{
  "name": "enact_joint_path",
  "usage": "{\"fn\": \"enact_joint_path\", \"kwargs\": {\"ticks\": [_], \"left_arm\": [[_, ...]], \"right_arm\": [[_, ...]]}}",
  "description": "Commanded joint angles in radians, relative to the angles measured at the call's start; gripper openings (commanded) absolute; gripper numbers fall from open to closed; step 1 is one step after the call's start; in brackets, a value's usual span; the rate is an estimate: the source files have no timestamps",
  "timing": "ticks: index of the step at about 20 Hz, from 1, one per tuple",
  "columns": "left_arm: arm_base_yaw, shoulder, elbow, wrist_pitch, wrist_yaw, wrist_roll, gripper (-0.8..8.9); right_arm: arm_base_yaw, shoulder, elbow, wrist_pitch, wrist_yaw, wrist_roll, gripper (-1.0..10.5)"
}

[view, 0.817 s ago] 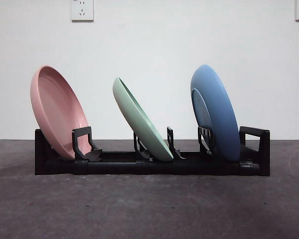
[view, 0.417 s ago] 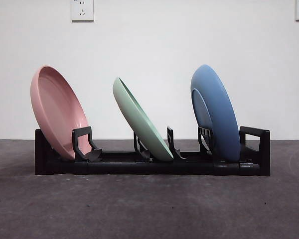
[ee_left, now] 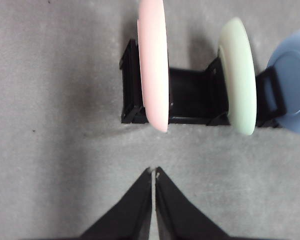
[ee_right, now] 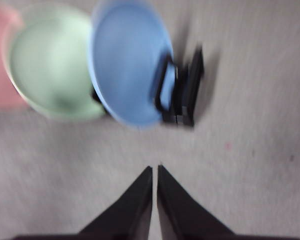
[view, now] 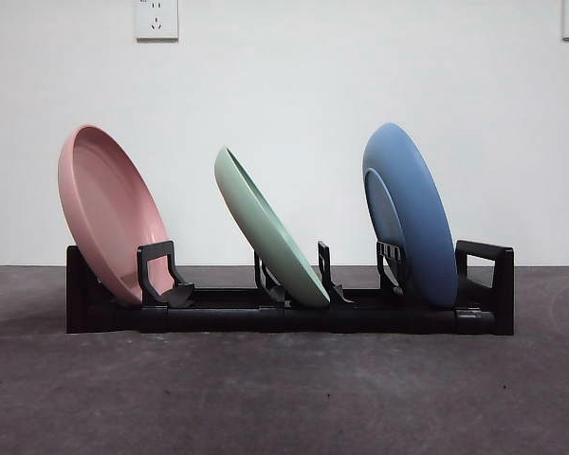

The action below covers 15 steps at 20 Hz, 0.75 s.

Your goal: Place the plate

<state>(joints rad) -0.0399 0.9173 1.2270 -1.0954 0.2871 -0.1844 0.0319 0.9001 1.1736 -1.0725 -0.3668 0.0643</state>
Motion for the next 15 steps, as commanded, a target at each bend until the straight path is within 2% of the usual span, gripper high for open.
{"fn": "enact_joint_path", "kwargs": {"ticks": [1, 2, 3, 6, 10, 15], "left_arm": [[0.0, 0.019, 0.029, 0.021, 0.003, 0.042, 1.45], [0.0, 0.022, 0.029, 0.019, 0.003, 0.042, 2.49], [0.0, 0.023, 0.029, 0.016, 0.003, 0.042, 2.91], [0.0, 0.022, 0.029, 0.018, 0.003, 0.042, 2.9], [0.0, 0.022, 0.029, 0.017, 0.003, 0.042, 2.9], [0.0, 0.022, 0.029, 0.018, 0.003, 0.042, 2.89]], "right_arm": [[0.016, 0.053, 0.017, 0.002, -0.002, -0.053, 1.4], [0.027, 0.068, 0.017, 0.002, -0.002, -0.05, 2.7], [0.039, 0.081, 0.017, 0.003, 0.0, -0.05, 3.8], [0.076, 0.093, 0.018, 0.008, 0.0, -0.043, 3.8], [0.13, 0.15, 0.023, 0.079, 0.0, 0.03, 3.8], [0.152, 0.334, 0.095, 0.108, -0.034, 0.04, 3.7]]}}
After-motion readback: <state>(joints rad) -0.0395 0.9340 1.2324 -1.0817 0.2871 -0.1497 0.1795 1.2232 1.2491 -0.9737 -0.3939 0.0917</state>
